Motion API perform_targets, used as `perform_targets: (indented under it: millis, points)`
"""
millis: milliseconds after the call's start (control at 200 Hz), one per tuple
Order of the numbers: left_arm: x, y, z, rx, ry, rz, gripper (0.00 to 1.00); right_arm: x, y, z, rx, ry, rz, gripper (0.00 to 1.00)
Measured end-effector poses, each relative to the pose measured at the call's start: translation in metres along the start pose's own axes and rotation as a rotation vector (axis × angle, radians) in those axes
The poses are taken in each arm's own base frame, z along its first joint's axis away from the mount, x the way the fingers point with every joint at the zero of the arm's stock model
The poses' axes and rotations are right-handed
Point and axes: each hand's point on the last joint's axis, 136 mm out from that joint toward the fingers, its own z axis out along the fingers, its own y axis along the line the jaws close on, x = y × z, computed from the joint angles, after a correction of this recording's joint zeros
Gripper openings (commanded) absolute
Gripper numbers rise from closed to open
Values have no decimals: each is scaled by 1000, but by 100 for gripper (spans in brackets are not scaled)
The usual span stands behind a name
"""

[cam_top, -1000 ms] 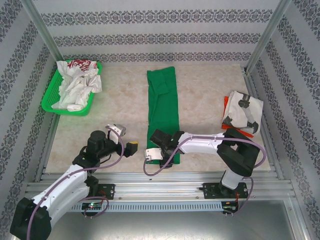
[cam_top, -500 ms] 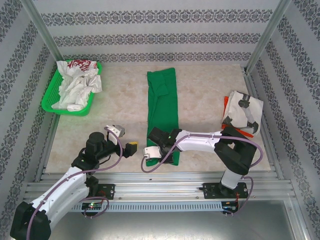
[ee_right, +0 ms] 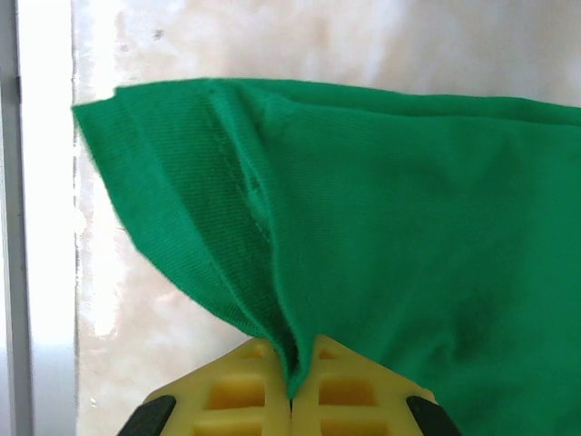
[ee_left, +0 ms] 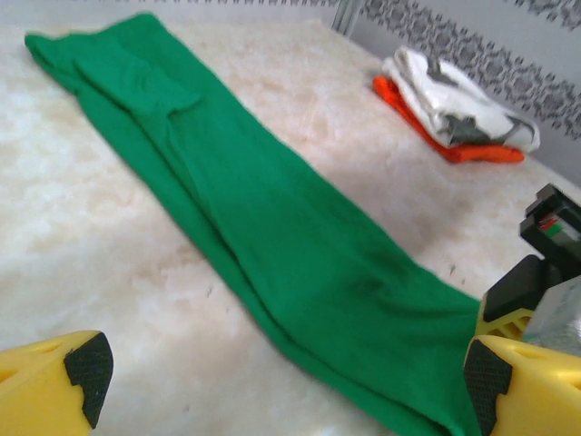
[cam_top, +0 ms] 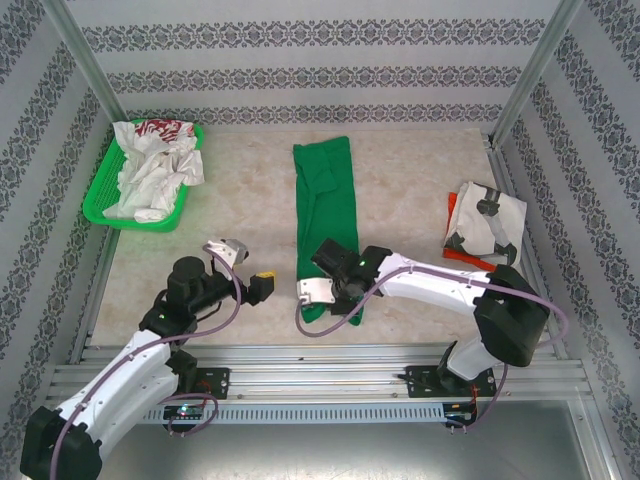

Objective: Fold and stack the t-shirts

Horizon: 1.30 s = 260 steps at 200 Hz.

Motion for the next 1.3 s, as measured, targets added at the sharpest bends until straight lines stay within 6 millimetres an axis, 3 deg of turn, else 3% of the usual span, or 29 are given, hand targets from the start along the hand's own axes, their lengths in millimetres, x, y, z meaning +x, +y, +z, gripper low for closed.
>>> perform_targets:
  millis: [165, 295, 644, 834, 1064, 1299]
  points:
    - [-37, -10, -6, 14, 0, 87, 100, -3, -31, -18, 55, -15, -2, 0]
    - [-48, -14, -9, 19, 69, 191, 100, -10, -64, -24, 86, -11, -9, 0]
    - [-4, -5, -9, 36, 286, 392, 100, -2, -162, -19, 143, 29, 9, 0]
    - [16, 3, 2, 61, 386, 445, 100, 0, -200, -18, 176, 30, 6, 0]
    - [27, 7, 12, 89, 434, 481, 100, -1, -229, -7, 190, 33, -11, 0]
    - [26, 8, 21, 101, 419, 486, 100, 2, -242, 7, 185, 39, -1, 0]
